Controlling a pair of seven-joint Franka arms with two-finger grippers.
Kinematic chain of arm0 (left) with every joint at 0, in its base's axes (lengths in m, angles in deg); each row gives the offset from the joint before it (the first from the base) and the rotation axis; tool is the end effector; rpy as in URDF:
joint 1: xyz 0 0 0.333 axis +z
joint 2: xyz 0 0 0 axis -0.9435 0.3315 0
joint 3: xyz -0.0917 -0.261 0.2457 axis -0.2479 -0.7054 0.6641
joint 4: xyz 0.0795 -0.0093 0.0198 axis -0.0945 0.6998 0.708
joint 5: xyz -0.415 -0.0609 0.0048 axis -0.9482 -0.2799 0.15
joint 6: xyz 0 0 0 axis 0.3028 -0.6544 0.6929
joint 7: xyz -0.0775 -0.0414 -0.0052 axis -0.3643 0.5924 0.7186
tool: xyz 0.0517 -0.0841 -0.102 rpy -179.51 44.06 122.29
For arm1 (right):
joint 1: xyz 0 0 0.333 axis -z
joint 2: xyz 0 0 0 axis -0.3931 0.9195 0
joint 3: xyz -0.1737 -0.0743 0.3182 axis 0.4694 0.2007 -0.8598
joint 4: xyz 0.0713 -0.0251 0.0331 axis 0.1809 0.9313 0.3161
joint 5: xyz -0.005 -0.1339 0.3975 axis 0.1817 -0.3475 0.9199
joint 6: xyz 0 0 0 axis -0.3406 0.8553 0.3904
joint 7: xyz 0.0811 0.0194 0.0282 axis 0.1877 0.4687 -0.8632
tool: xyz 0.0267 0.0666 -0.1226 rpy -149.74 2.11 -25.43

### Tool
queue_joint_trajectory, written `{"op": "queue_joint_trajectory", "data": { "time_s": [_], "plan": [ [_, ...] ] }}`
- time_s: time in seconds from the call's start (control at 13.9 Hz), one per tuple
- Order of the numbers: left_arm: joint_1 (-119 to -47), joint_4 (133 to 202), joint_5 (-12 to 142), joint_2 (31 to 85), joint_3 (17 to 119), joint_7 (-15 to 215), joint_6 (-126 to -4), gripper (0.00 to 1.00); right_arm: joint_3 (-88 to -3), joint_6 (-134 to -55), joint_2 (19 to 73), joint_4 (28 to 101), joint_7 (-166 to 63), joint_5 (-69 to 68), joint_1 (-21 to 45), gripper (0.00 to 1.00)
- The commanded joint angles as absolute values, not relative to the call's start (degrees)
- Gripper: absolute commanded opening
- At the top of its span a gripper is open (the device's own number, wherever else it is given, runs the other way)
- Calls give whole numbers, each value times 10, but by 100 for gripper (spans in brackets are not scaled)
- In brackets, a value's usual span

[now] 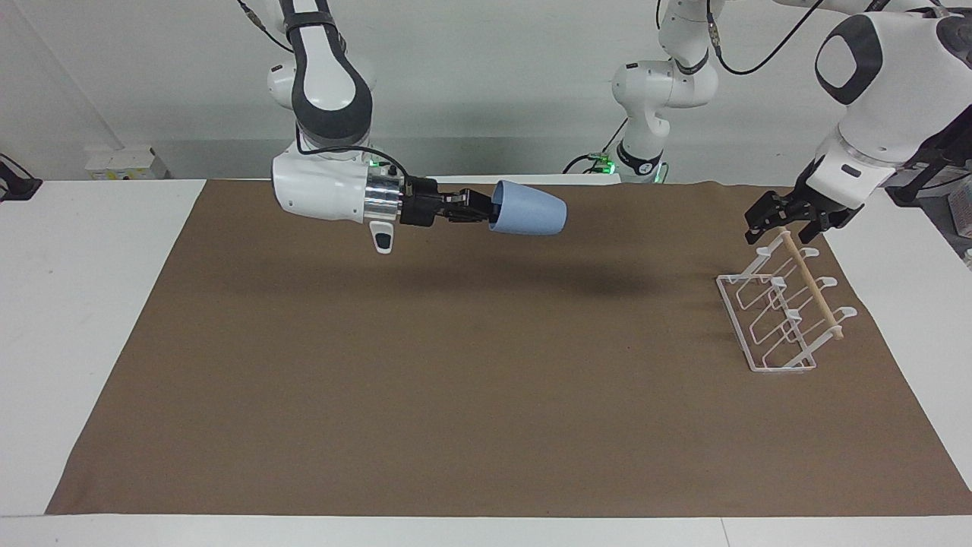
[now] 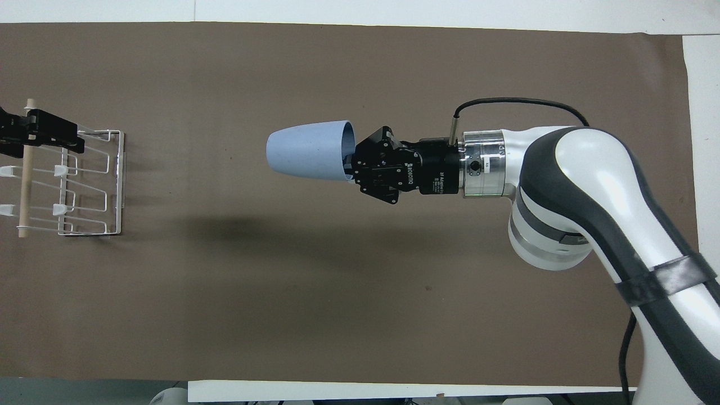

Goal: Hang cup on cup holder
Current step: 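Lift the blue cup with the right gripper and carry it toward the rack, then hold the cup with the right gripper while the left gripper grasps its base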

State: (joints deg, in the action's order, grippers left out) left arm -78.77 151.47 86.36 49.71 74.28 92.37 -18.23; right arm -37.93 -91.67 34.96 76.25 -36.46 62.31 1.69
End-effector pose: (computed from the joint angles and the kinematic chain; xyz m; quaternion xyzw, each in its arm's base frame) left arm 0.5841 -0.0609 0.6010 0.9988 0.0245 -0.0328 0.0256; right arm 0.5551 0.3143 0.4998 -0.7218 0.2433 0.1887 0.6198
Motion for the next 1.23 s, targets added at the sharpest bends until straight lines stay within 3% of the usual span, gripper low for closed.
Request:
{"op": "queue_joint_trajectory", "data": {
  "time_s": [0.0, 0.65, 0.87, 1.15],
  "plan": [
    [-814, 1537, 806, 478, 741, 1063, -192, 100, -377, -931, 340, 783, -345, 684, 2, 0],
    [-941, 1515, 670, 490, 735, 1625, -315, 100, -377, -940, 351, 792, -344, 684, -7, 0],
    [-955, 1514, 624, 489, 735, 1720, -309, 100, -377, -1011, 357, 791, -349, 669, -43, 0],
    [-991, 1538, 623, 481, 735, 1785, -311, 100, -377, -1011, 358, 792, -349, 663, -45, 0]
  ]
}}
